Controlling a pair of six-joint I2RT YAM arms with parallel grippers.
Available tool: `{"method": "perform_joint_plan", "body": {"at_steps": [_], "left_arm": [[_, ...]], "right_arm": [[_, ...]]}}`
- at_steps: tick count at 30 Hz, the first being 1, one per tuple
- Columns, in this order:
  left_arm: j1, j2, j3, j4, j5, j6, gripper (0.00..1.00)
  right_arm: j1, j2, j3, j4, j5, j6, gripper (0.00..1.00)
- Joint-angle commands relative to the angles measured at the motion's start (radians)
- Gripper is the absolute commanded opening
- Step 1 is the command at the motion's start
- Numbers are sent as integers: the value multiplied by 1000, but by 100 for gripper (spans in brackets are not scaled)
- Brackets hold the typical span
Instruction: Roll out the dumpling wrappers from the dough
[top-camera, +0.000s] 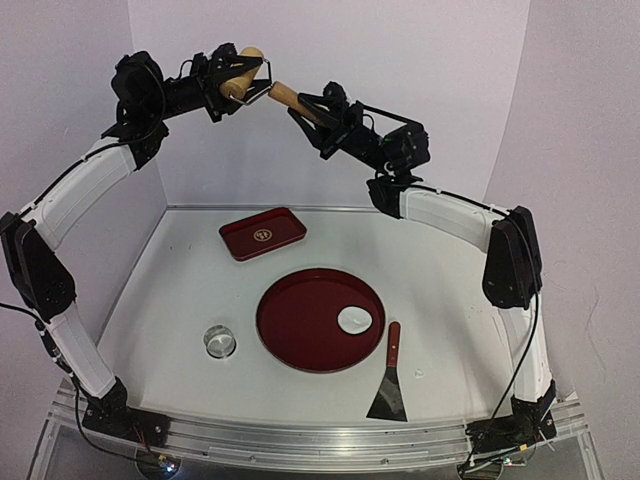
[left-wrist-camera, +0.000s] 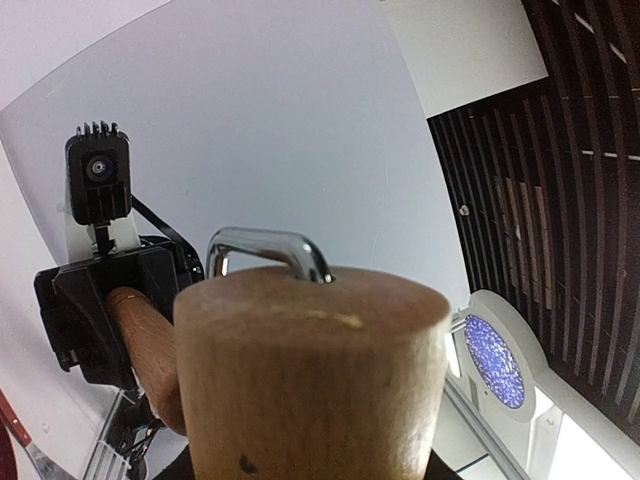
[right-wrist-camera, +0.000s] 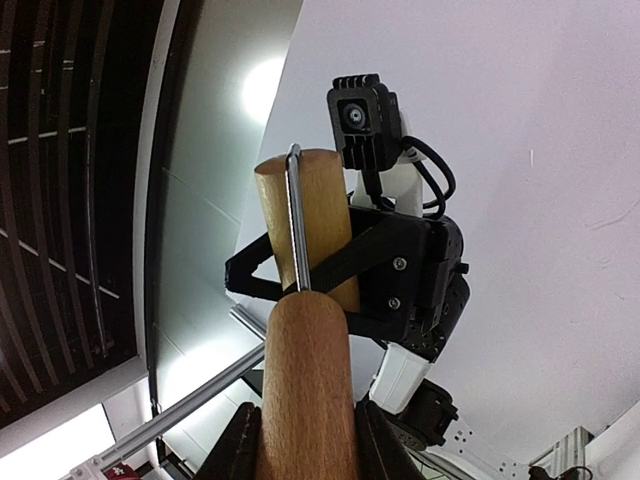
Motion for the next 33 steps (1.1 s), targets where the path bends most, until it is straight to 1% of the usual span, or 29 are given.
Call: {"method": "perform_joint_plan", "body": {"at_steps": [1, 3, 4, 5, 6, 8, 10, 11, 13, 15, 17, 19, 22, 24, 29, 33], "left_arm": [[8, -44, 2, -82, 53, 66, 1], [11, -51, 11, -163, 54, 131, 7], [12, -54, 26, -235, 59, 167, 12], [13, -54, 44, -316, 60, 224, 15], [12, -53, 60, -408, 61, 287, 20], [14, -52, 83, -531, 58, 381, 44], [19, -60, 67, -592, 44, 437, 62], [20, -68, 54, -608, 35, 455, 70], [23, -81, 23, -620, 17, 485, 81], [25, -91, -8, -644, 0, 519, 85], [26, -96, -31, -699, -22, 576, 92], [31, -102, -51, -751, -44, 631, 95], [51, -120, -100, -785, -71, 682, 99], [64, -126, -134, -827, -94, 722, 100], [68, -113, -169, -1022, -202, 904, 100], [67, -99, -242, -1096, -294, 996, 98]], "right_arm": [[7, -117, -35, 54, -34, -8, 13], [7, -132, -61, 24, -41, -31, 5], [8, -144, -73, 0, -47, -45, 3], [9, -157, -91, -22, -54, -64, 0], [9, -172, -112, -47, -57, -91, 0], [9, -206, -161, -105, -57, -144, 0], [8, -241, -211, -181, -52, -196, 0], [9, -261, -245, -217, -48, -235, 0], [9, -312, -307, -337, -28, -331, 0], [8, -377, -369, -474, 7, -430, 0], [9, -428, -435, -535, 44, -479, 0], [7, -459, -476, -617, 67, -518, 0], [6, -516, -538, -768, 120, -599, 0], [5, -553, -559, -902, 169, -672, 0], [-3, -620, -541, -1348, 338, -848, 0], [-4, -653, -510, -1661, 455, -938, 0]]}}
